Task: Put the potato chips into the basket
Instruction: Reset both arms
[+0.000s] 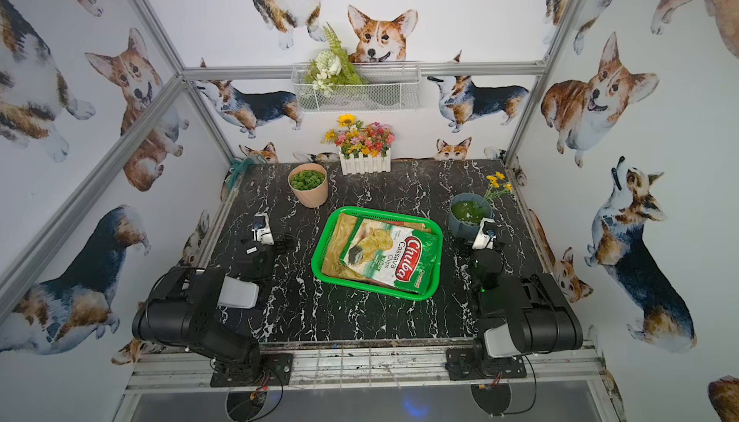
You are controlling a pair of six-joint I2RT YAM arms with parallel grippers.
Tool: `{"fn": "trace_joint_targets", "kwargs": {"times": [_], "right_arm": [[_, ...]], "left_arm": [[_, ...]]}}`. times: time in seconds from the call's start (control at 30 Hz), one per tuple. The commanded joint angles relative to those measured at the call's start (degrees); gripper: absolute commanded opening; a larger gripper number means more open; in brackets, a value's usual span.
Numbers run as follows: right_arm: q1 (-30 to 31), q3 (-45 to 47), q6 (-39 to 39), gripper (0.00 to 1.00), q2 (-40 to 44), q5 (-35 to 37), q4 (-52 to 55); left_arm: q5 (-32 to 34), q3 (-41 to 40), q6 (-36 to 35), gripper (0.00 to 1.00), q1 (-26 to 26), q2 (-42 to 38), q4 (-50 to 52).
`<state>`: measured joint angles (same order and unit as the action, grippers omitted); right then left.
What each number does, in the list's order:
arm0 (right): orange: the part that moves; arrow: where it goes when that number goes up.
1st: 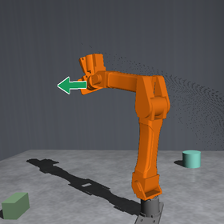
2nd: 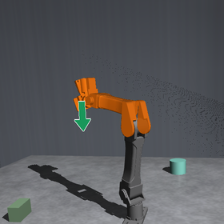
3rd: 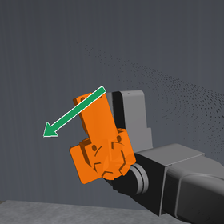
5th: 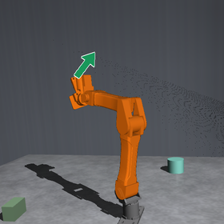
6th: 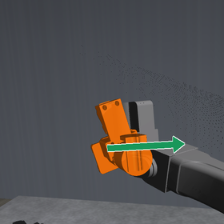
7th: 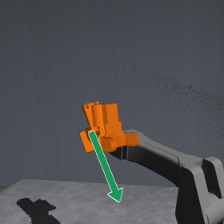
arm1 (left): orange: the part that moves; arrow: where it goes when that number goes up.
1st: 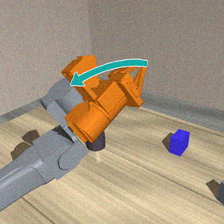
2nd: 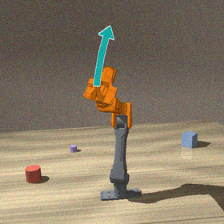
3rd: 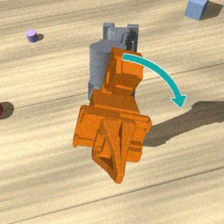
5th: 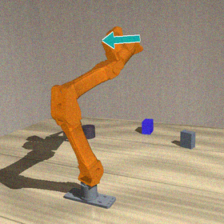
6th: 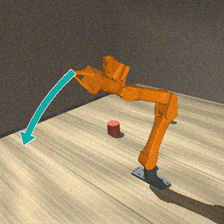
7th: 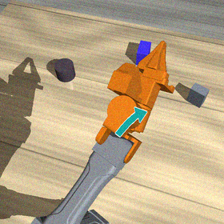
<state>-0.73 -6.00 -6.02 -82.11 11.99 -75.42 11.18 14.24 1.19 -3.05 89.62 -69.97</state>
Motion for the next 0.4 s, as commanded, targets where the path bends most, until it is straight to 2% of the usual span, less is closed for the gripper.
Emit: {"fn": "trace_joint_targets", "kwargs": {"times": [0.0,0.37], "right_arm": [[0.22,-0.26,-0.08,1.0,-0.09,0.32,0.27],[0.99,-0.56,1.41,1.0,-0.34,0.93,0.54]], "left_arm": [[2.0,0.39,-0.9,1.0,-0.2,0.2,-0.46],[1.92,0.43,-0.93,1.0,-0.22,0.2,-0.38]]}}
